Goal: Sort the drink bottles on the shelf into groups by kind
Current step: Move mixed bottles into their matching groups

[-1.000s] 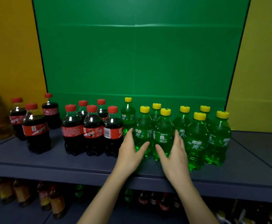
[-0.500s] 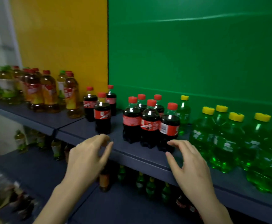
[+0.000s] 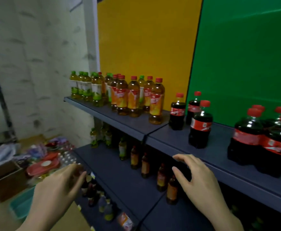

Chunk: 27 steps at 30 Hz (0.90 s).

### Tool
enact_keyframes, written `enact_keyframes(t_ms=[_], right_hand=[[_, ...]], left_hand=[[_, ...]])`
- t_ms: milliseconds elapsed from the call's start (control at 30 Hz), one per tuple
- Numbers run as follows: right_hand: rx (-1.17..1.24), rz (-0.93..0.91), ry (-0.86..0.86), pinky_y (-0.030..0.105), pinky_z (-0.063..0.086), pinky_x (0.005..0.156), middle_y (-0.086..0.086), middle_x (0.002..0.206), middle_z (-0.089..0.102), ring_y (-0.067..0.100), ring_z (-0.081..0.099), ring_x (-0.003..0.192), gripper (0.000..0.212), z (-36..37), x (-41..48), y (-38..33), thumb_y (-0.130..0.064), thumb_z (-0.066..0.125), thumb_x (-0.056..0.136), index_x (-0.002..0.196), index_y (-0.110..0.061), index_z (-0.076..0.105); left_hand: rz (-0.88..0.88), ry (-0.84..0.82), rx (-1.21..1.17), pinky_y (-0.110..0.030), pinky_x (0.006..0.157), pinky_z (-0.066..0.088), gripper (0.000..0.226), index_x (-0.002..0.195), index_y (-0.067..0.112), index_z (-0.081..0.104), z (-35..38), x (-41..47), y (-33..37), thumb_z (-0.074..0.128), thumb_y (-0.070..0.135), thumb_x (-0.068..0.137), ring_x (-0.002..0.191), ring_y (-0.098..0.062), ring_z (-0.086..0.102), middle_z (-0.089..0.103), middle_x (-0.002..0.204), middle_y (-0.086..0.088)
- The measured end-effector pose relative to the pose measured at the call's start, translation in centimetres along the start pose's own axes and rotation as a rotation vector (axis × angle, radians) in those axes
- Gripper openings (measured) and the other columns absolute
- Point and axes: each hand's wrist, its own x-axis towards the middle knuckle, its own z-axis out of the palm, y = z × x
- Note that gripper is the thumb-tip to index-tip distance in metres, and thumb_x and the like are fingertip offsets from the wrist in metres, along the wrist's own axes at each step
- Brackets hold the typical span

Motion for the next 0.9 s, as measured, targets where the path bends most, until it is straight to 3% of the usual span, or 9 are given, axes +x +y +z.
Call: enact_keyframes(t_ms=[133,233,367,600,700,900], right_hand=[[0.034,0.01,0.013,0.015,0.038,0.085,-0.03,0.109,0.047,-0.008,0.042,0.103,0.027,4.7,2.7,-3.8,-0.04,0.051,0.09,0.117,-0.04,0.049],[0.048,0.035,0.037,0.017,0.039,0.086,-0.028,0.108,0.048,-0.004,0.046,0.107,0.027,7.1,5.0,-5.8,-0.038,0.052,0.089,0.116,-0.038,0.05],[0.067,0.053,0.076,0.021,0.042,0.087,-0.028,0.108,0.051,-0.004,0.048,0.106,0.026,9.0,7.9,-7.8,-0.037,0.054,0.088,0.114,-0.039,0.052],[0.077,0.081,0.07,0.021,0.045,0.087,-0.032,0.105,0.052,-0.005,0.051,0.104,0.022,13.0,12.6,-8.7,-0.038,0.055,0.087,0.106,-0.046,0.049],[0.08,0.088,0.095,0.022,0.045,0.087,-0.034,0.104,0.052,-0.006,0.052,0.104,0.022,14.7,15.4,-8.4,-0.037,0.057,0.085,0.104,-0.047,0.049],[0.11,0.071,0.213,0.013,0.041,0.076,-0.035,0.104,0.051,-0.01,0.052,0.098,0.023,16.6,23.1,-7.9,-0.032,0.06,0.084,0.101,-0.046,0.051]], left_hand=[[0.064,-0.01,-0.008,-0.009,0.032,0.03,0.009,0.075,0.03,0.062,0.1,2.1,-6.2,0.069,0.036,0.072,0.046,-0.002,0.058,0.061,0.057,0.013],[0.079,-0.05,-0.031,-0.015,0.035,0.041,0.013,0.076,0.035,0.059,0.8,4.2,-9.9,0.058,0.047,0.082,0.051,0.0,0.058,0.061,0.061,0.014],[0.09,-0.07,-0.095,-0.02,0.039,0.047,0.019,0.08,0.035,0.061,2.3,7.1,-12.5,0.05,0.05,0.077,0.056,-0.002,0.06,0.061,0.066,0.016],[0.064,-0.105,-0.198,-0.013,0.038,0.045,0.028,0.078,0.042,0.059,7.3,11.5,-15.2,0.037,0.058,0.076,0.05,0.009,0.052,0.06,0.065,0.025],[0.073,-0.098,-0.22,-0.009,0.043,0.043,0.027,0.076,0.043,0.058,9.8,14.4,-16.5,0.037,0.06,0.076,0.072,0.008,0.054,0.057,0.063,0.03],[0.148,-0.049,-0.238,-0.014,0.046,0.044,0.034,0.08,0.037,0.06,13.7,23.9,-17.5,0.035,0.06,0.08,0.056,0.004,0.056,0.061,0.066,0.019]])
